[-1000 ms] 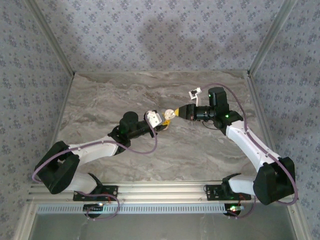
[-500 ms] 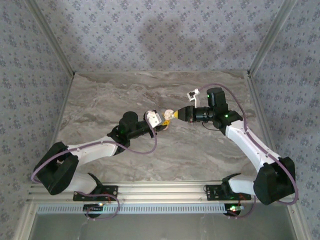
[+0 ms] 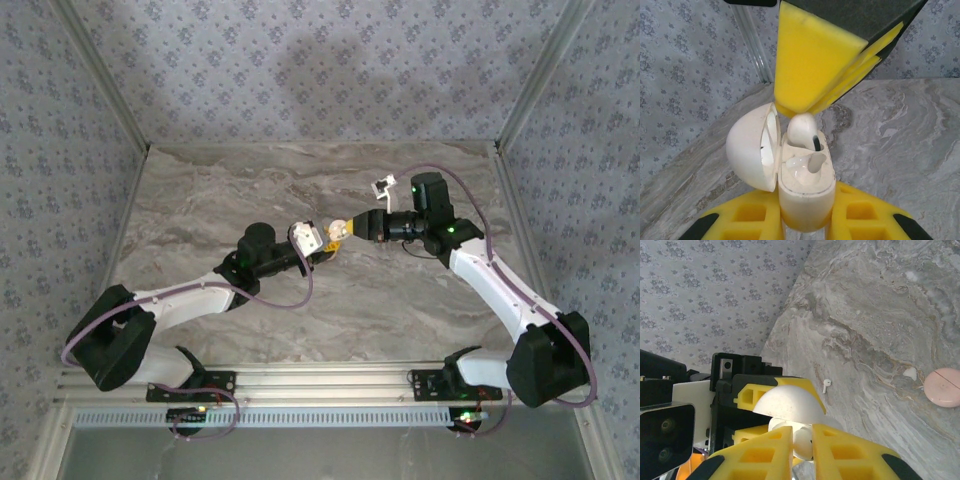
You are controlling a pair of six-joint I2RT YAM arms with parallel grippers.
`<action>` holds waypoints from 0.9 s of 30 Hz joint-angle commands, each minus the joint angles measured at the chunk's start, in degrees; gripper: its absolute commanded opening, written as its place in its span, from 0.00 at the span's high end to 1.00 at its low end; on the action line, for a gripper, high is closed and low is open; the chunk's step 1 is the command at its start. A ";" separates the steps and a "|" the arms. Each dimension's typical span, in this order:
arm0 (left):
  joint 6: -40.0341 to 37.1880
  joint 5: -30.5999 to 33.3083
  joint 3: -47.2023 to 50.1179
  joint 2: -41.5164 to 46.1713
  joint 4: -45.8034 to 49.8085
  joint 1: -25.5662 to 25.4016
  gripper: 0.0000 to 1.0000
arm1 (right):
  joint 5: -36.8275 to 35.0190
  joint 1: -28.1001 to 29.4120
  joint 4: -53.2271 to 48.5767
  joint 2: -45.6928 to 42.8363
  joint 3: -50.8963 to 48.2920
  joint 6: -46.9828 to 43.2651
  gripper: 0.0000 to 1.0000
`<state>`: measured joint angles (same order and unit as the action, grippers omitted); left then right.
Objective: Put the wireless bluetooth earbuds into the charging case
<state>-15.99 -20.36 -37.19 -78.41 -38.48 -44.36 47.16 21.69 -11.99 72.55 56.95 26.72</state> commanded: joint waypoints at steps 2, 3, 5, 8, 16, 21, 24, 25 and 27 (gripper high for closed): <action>-0.97 -3.40 -1.70 2.21 -1.83 -0.51 0.80 | -0.22 1.16 0.26 0.57 2.07 -1.55 0.80; -0.97 -3.14 -1.70 2.30 -1.73 -0.47 0.80 | -0.33 1.16 -0.17 0.40 2.16 -1.78 0.78; -0.68 -2.06 -1.53 2.30 -1.85 -0.48 0.80 | -0.79 1.17 -0.66 -0.32 2.29 -2.31 0.75; -0.01 0.25 -0.74 2.30 -2.82 -0.45 0.80 | -2.03 0.95 -0.84 -1.93 2.29 -2.66 0.69; 10.71 5.87 0.53 3.12 -1.51 4.77 0.81 | -12.23 3.21 -7.16 -3.96 4.93 -2.54 0.67; 19.03 13.47 -0.28 5.05 7.74 10.53 0.83 | -21.85 9.26 -10.33 -1.68 7.52 1.16 0.67; 25.17 16.43 -1.12 6.26 14.97 15.28 0.83 | -26.83 14.00 -11.19 1.67 9.45 5.70 0.66; 27.22 16.58 -1.13 6.63 16.60 16.86 0.83 | -28.14 15.37 -11.54 3.14 10.29 6.88 0.66; 30.98 16.50 -1.03 7.41 19.99 20.57 0.84 | -30.86 19.36 -12.67 6.88 13.09 8.72 0.65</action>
<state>6.22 -6.76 -36.58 -73.28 -26.04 -27.46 23.11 37.28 -21.23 75.50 66.26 30.74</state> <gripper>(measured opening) 0.184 0.345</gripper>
